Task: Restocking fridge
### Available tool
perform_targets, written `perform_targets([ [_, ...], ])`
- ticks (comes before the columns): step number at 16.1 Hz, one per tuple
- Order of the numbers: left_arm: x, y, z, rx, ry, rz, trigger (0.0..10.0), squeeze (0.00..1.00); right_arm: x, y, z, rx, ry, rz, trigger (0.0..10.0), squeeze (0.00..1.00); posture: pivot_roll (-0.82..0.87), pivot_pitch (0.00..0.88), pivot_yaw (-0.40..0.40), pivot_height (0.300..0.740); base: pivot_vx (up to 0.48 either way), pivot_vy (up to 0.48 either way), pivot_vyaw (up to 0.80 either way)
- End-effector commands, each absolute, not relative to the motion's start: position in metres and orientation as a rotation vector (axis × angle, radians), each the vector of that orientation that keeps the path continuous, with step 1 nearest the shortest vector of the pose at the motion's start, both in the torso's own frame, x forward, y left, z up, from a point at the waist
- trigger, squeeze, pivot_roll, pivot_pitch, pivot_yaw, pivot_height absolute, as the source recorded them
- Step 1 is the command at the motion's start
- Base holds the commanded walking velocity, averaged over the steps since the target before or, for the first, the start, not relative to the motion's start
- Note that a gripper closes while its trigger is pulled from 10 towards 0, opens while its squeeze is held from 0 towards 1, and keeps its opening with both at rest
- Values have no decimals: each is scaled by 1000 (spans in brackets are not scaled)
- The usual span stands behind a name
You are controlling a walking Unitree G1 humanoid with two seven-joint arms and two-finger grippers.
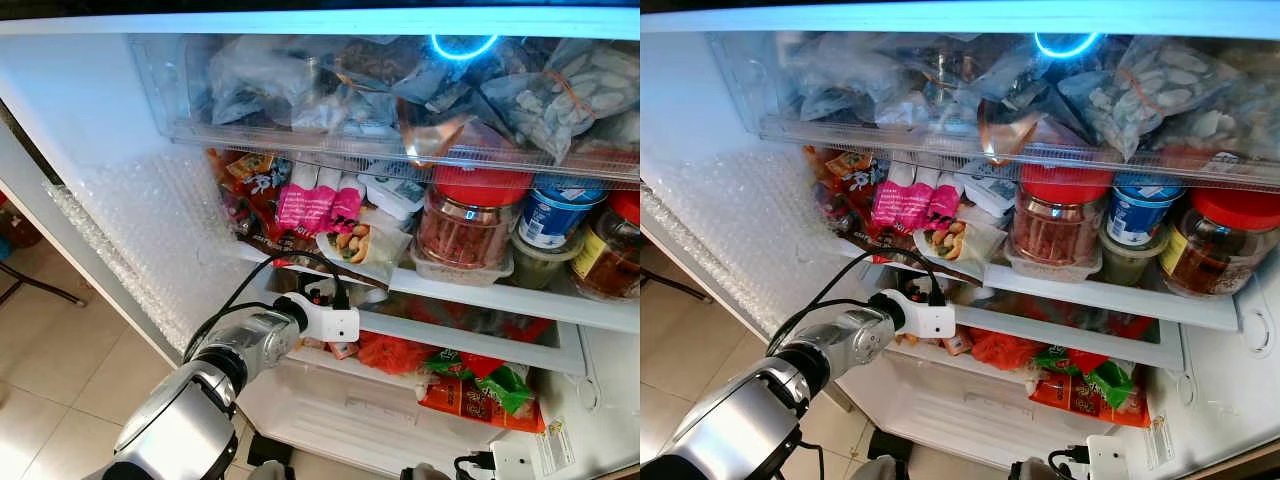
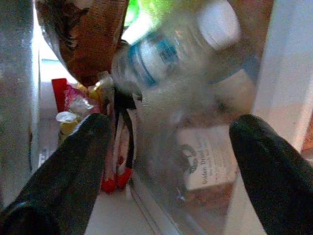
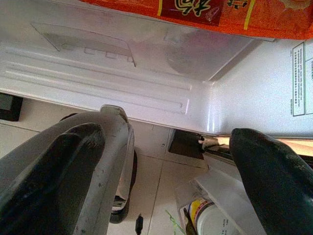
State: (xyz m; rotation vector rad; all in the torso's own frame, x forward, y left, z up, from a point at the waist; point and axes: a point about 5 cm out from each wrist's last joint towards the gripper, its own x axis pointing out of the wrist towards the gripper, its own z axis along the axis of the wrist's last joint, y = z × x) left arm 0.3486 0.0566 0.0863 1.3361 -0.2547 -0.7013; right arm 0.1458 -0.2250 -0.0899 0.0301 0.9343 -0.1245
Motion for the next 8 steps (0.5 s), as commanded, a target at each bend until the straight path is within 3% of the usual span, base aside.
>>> perform_targets([
  [1,349,53,92,1292,-281,-716,10000,0,110,-216,-106,46,1090,-114,10000,0,-26,62,87,650,0,0,0],
  [6,341,53,94,809,-210,-713,10000,0,111,-216,-105,46,1084,-118,10000,0,-18,61,86,650,0,0,0],
  [8,334,59,87,691,-184,-694,10000,0,111,-216,-105,46,1082,-119,10000,0,-15,59,88,650,0,0,0],
])
